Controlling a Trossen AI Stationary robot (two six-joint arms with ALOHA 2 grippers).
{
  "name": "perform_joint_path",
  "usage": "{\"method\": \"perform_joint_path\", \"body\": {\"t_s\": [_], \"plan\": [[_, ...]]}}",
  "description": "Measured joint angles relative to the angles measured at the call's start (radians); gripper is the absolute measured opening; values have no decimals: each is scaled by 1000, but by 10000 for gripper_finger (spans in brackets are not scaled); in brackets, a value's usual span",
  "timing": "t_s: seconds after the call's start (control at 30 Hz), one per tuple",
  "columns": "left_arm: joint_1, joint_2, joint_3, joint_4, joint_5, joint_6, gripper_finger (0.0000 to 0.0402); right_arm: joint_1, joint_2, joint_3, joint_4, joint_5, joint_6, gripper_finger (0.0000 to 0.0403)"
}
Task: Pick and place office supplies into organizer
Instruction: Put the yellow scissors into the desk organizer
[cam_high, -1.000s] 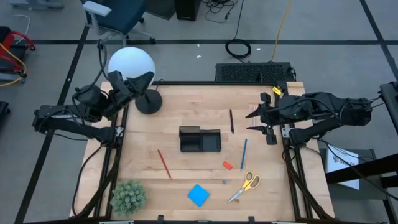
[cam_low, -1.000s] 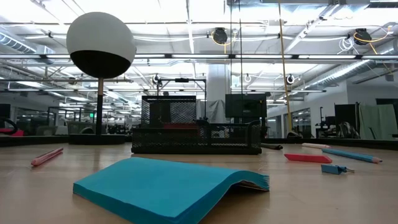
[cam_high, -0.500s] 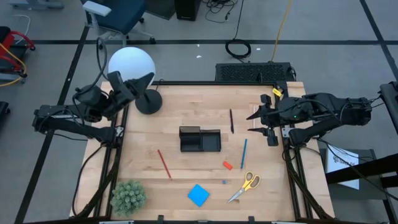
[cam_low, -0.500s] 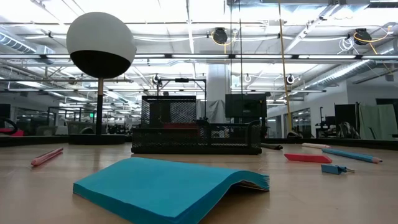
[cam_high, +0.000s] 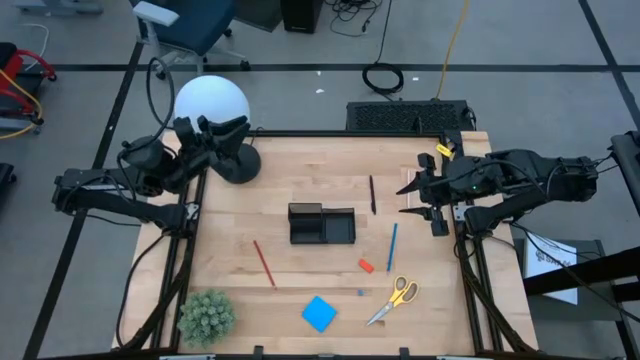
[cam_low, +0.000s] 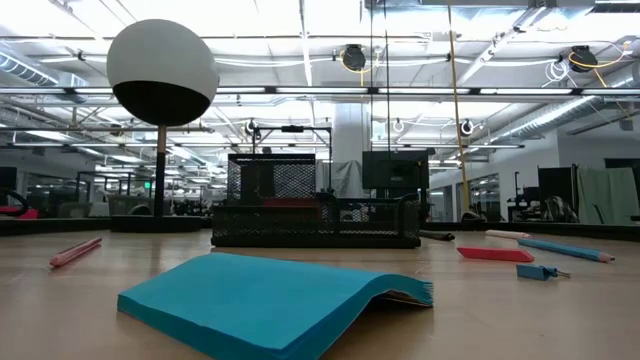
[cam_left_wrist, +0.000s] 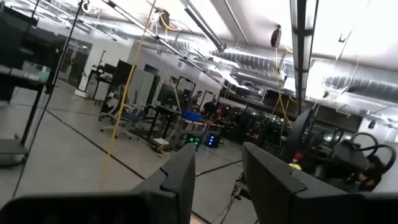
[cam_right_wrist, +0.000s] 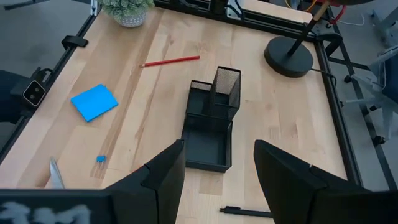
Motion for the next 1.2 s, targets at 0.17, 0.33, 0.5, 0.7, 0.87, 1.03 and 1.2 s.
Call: {"method": "perform_joint_path", "body": {"t_s": [0.17,0.33,0.5,0.7,0.87,1.03,1.2], "plan": [[0,0,0,0,0,-2,129,0,32,0,-46,2,14,181],[0,0,0,0,0,-2,129,0,93,0,-52,1,22,181],[0,0,0,0,0,-1,129,0,139,0,-58,1,22,181],[0,0,0,-1,0,-2,129,0,156,0,-77,-8,53,181],[0,0,0,-1,0,-3,129,18,147,0,-146,-66,78,181],[0,0,0,-1,0,-3,129,54,234,76,-366,-76,106,181],[0,0,0,-1,0,-4,129,94,323,152,-489,-75,132,181]]}}
